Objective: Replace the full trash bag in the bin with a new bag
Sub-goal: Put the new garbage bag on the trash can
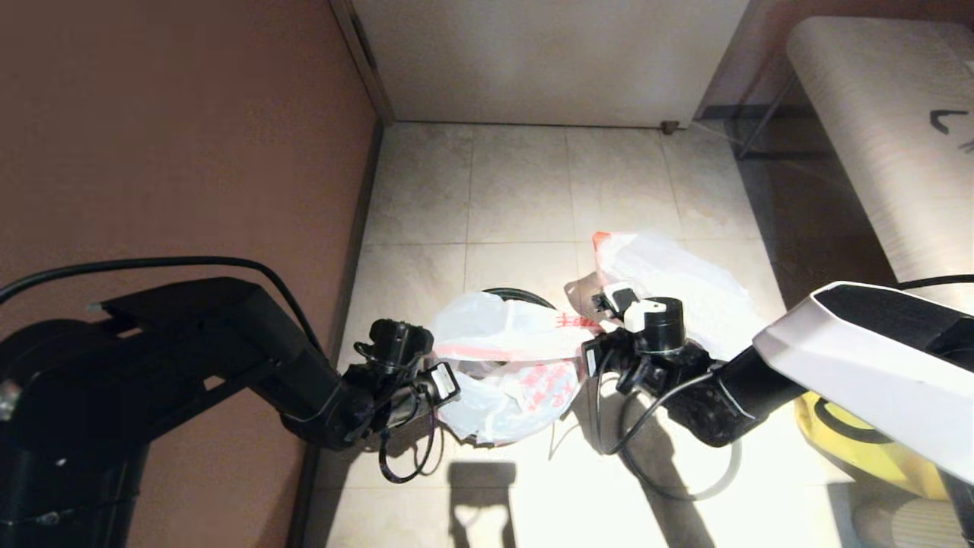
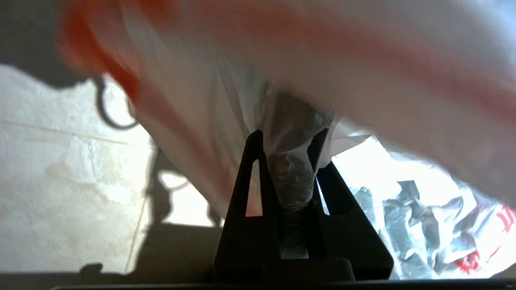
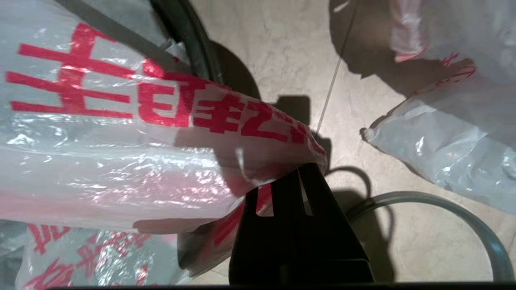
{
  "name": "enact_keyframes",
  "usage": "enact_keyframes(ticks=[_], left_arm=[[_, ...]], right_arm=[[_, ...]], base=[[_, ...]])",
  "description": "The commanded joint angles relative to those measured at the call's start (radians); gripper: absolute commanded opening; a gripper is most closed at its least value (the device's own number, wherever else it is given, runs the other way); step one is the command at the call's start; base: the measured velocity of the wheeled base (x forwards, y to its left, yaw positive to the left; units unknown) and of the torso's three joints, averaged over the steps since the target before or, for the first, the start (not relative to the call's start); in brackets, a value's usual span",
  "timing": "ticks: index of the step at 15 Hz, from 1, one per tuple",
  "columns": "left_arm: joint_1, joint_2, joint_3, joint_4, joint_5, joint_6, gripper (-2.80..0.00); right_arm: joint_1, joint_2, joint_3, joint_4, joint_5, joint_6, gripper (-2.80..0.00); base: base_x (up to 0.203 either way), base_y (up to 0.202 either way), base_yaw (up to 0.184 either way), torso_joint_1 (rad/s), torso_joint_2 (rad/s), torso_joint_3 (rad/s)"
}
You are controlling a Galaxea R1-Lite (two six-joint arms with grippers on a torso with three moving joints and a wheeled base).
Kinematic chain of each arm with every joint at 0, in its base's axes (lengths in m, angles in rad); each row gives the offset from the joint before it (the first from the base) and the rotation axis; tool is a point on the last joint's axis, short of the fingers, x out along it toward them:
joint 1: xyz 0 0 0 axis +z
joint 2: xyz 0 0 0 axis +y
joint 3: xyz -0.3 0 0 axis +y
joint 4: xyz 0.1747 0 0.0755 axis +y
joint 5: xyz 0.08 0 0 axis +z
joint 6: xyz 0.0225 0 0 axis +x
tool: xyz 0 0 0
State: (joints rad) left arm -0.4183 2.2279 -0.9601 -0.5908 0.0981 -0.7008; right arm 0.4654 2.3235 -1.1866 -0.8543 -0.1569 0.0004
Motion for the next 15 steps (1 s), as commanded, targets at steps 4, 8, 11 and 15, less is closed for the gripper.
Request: enact_keyframes(ticks=[4, 8, 11, 15], left_arm=[[-0.022, 0.007, 0.055, -0.083, 0.000, 0.055, -2.80], [-0.048, 0.009, 0.075, -0.085, 0.000, 0.083, -2.80], [-0.056, 0.009, 0.093, -0.104, -0.001, 0.095, -2.80], [-0.059, 0.012, 0.111, -0.156, -0.003, 0.117, -2.80]], right_arm=[[-0.019, -0.022, -0.025, -0.016, -0.031, 0.037, -2.80], [-0.028, -0.027, -0.019, -0.082, -0.058, 0.066, -2.80], [-0.035, -0.035, -0.010, -0.098, -0.058, 0.092, -2.80], [-0.029, -0.033, 0.037, -0.099, -0.055, 0.086, -2.80]], base=[[0.000, 0.000, 0.000, 0.000, 0.00, 0.000], [0.000, 0.000, 0.000, 0.000, 0.00, 0.000], [0.000, 0.000, 0.000, 0.000, 0.00, 0.000], [0.000, 0.000, 0.000, 0.000, 0.00, 0.000]])
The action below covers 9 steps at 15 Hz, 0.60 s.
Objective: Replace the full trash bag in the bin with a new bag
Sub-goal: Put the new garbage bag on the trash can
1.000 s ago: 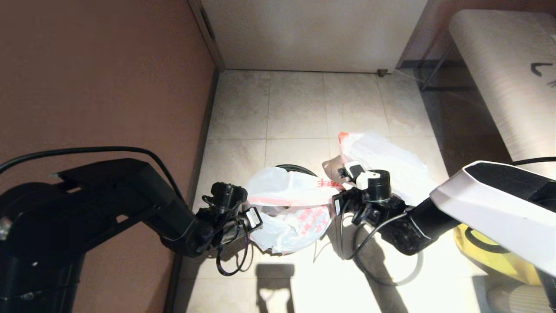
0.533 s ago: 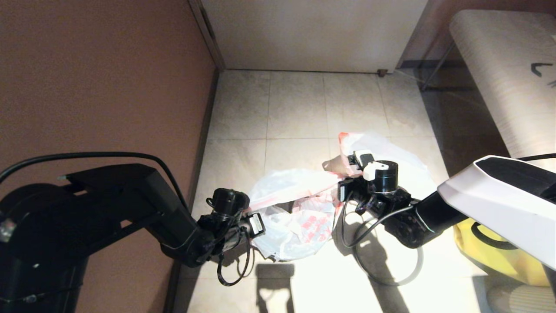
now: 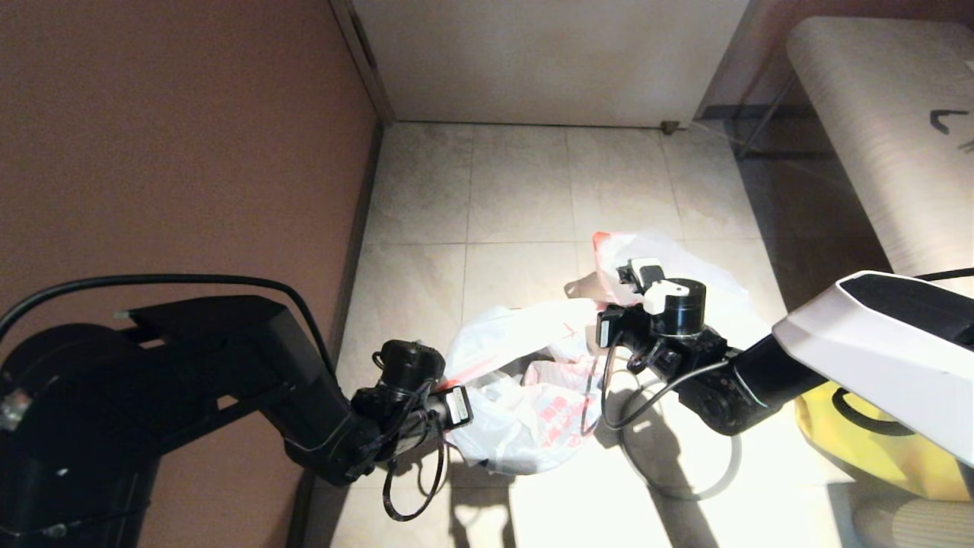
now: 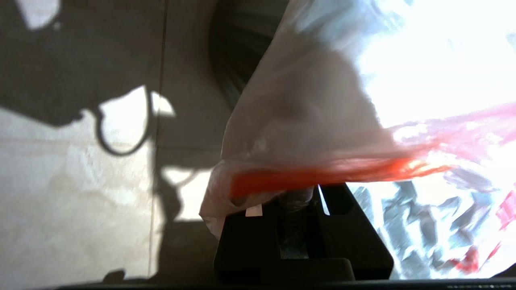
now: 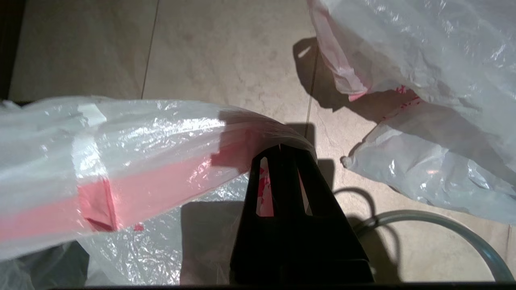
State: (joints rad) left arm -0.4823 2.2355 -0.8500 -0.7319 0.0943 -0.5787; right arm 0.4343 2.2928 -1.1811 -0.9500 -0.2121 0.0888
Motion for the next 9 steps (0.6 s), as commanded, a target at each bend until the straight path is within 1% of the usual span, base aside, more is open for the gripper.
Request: enact_keyframes(ticks=[1, 2, 3, 4, 6, 8, 9], left_arm=[[0.011, 0.006, 0.000, -0.020, 0.000, -0.006, -2.80], [0.011, 0.006, 0.001, -0.020, -0.001, -0.004, -2.80], [0.010, 0.003, 0.005, -0.020, -0.001, -0.003, -2.80], [0.007, 0.003, 0.011, -0.020, -0.002, -0.001, -2.80], [0.007, -0.004, 0.017, -0.020, -0.013, -0.001, -2.80], [0.007, -0.017, 0.035, -0.020, -0.057, 0.000, -2.80], [0.007, -0.017, 0.036, -0.020, -0.059, 0.002, -2.80]], right_arm=[[0.003, -0.008, 0.082, -0.009, 0.000, -0.009, -2.80], [0.004, -0.008, 0.133, -0.024, 0.000, -0.014, -2.80], [0.003, 0.003, 0.156, -0.055, 0.000, -0.021, -2.80], [-0.003, 0.023, 0.147, -0.084, -0.002, -0.031, -2.80], [-0.013, 0.032, 0.082, -0.097, -0.004, -0.043, -2.80], [-0.017, 0.044, 0.041, -0.094, -0.003, -0.046, -2.80], [-0.017, 0.040, 0.034, -0.091, -0.003, -0.047, -2.80]], base=[[0.000, 0.000, 0.000, 0.000, 0.00, 0.000], [0.000, 0.000, 0.000, 0.000, 0.00, 0.000], [0.000, 0.000, 0.000, 0.000, 0.00, 0.000], [0.000, 0.000, 0.000, 0.000, 0.00, 0.000], [0.000, 0.000, 0.000, 0.000, 0.00, 0.000], [0.000, 0.000, 0.000, 0.000, 0.00, 0.000], [0.000, 0.000, 0.000, 0.000, 0.00, 0.000]])
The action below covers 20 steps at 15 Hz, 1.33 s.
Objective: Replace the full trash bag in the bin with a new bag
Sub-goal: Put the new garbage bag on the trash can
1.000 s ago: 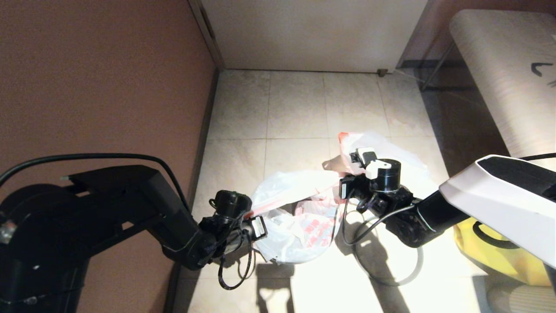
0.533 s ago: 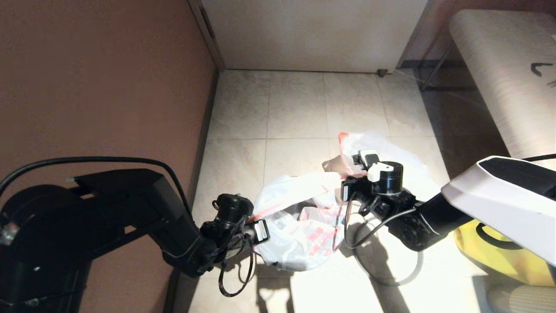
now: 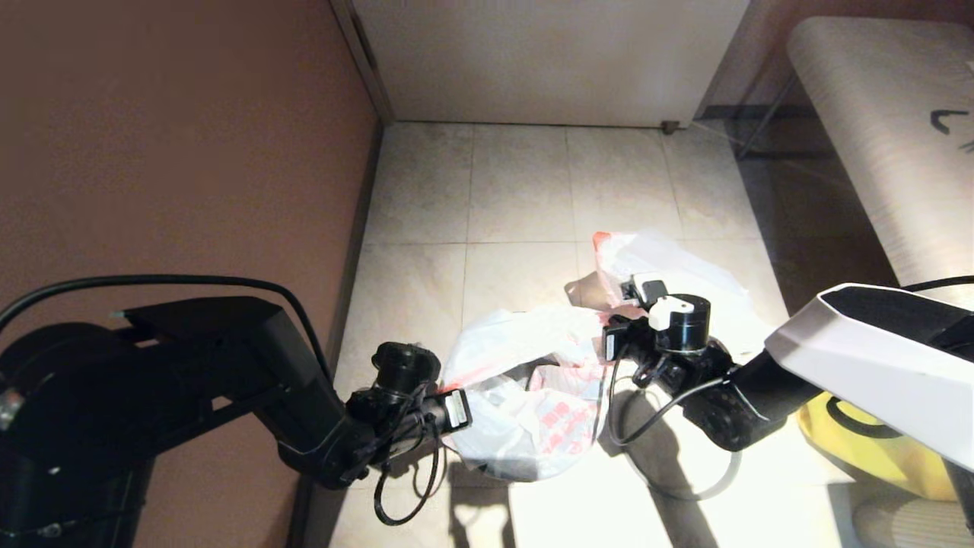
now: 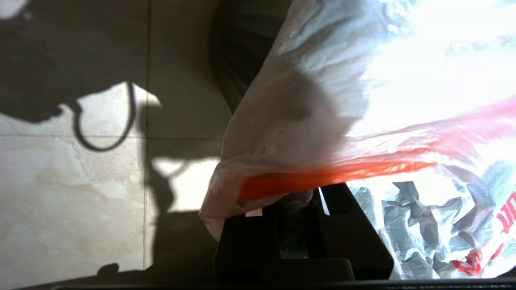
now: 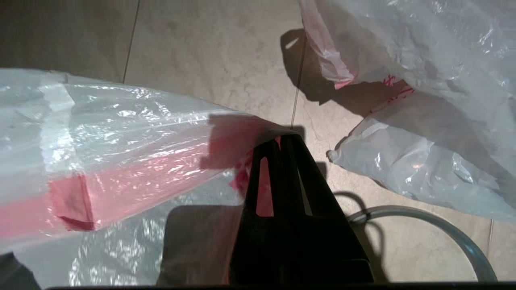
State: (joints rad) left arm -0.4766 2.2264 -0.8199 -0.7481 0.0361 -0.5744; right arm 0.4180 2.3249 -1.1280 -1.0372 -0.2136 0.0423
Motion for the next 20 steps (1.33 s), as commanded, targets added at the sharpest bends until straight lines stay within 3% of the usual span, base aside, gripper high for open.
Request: enact_keyframes(ticks=[1, 5, 8, 10, 14, 16, 20], left_arm=[[0.000, -0.009, 0.008, -0.004, -0.004, -0.001, -2.80], [-0.015, -0.026, 0.048, -0.005, -0.049, 0.048, -2.80], [-0.025, -0.039, 0.072, -0.008, -0.077, 0.051, -2.80], [-0.030, -0.049, 0.096, -0.012, -0.102, 0.089, -2.80], [-0.044, -0.052, 0.170, -0.138, -0.138, 0.135, -2.80], [-0.045, -0.050, 0.174, -0.149, -0.145, 0.145, -2.80], [-0.043, -0.042, 0.163, -0.149, -0.144, 0.143, -2.80]], right_arm=[[0.005, -0.010, -0.020, 0.007, 0.000, 0.000, -2.80], [0.087, -0.071, 0.002, 0.066, 0.000, 0.005, -2.80], [0.102, -0.084, -0.018, 0.077, 0.002, 0.010, -2.80], [0.116, -0.120, -0.019, 0.081, 0.002, 0.056, -2.80], [0.154, -0.139, -0.019, 0.108, 0.002, 0.071, -2.80], [0.161, -0.163, -0.004, 0.106, 0.002, 0.072, -2.80], [0.234, -0.289, 0.224, 0.113, 0.025, 0.090, -2.80]], base=[[0.000, 0.000, 0.000, 0.000, 0.00, 0.000], [0.000, 0.000, 0.000, 0.000, 0.00, 0.000], [0.000, 0.000, 0.000, 0.000, 0.00, 0.000], [0.000, 0.000, 0.000, 0.000, 0.00, 0.000], [0.000, 0.000, 0.000, 0.000, 0.00, 0.000], [0.000, 0.000, 0.000, 0.000, 0.00, 0.000], [0.000, 0.000, 0.000, 0.000, 0.00, 0.000]])
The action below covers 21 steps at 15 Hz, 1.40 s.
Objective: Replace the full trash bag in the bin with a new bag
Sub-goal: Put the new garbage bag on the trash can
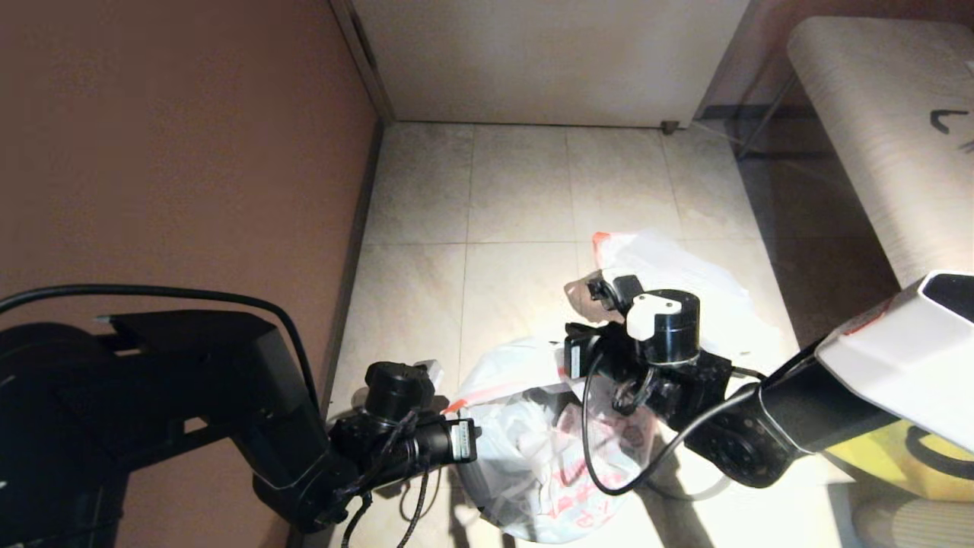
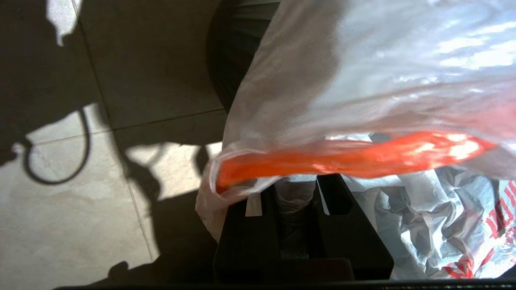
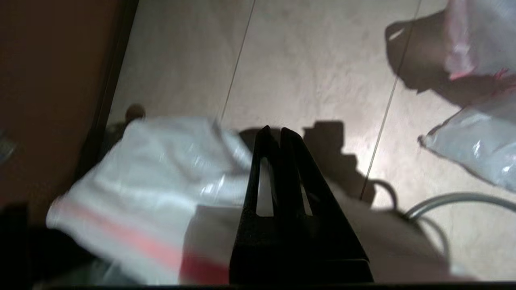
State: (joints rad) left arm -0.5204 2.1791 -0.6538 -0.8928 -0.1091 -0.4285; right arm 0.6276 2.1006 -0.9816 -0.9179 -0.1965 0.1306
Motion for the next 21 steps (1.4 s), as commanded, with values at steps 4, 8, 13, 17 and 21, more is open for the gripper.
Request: enact_keyframes(ticks=[4, 8, 13, 17, 21], left_arm=[[0.003, 0.023, -0.024, -0.002, 0.015, -0.006, -2.80], [0.005, 0.025, -0.030, -0.003, 0.019, -0.007, -2.80], [0.001, 0.024, -0.024, -0.005, 0.022, -0.005, -2.80], [-0.003, 0.022, -0.014, -0.006, 0.023, 0.000, -2.80], [-0.015, 0.017, 0.018, -0.034, 0.021, 0.022, -2.80]], right_arm=[[0.066, -0.089, 0.210, 0.014, 0.150, 0.011, -2.80], [0.055, 0.013, 0.181, 0.015, 0.181, -0.002, -2.80], [0.035, 0.079, 0.034, 0.016, 0.184, -0.008, -2.80], [0.007, 0.079, -0.109, 0.051, 0.185, -0.004, -2.80], [-0.036, 0.156, -0.239, 0.059, 0.180, 0.000, -2.80]], base=[[0.000, 0.000, 0.000, 0.000, 0.00, 0.000], [0.000, 0.000, 0.000, 0.000, 0.00, 0.000], [0.000, 0.000, 0.000, 0.000, 0.00, 0.000], [0.000, 0.000, 0.000, 0.000, 0.00, 0.000], [0.000, 0.000, 0.000, 0.000, 0.00, 0.000]])
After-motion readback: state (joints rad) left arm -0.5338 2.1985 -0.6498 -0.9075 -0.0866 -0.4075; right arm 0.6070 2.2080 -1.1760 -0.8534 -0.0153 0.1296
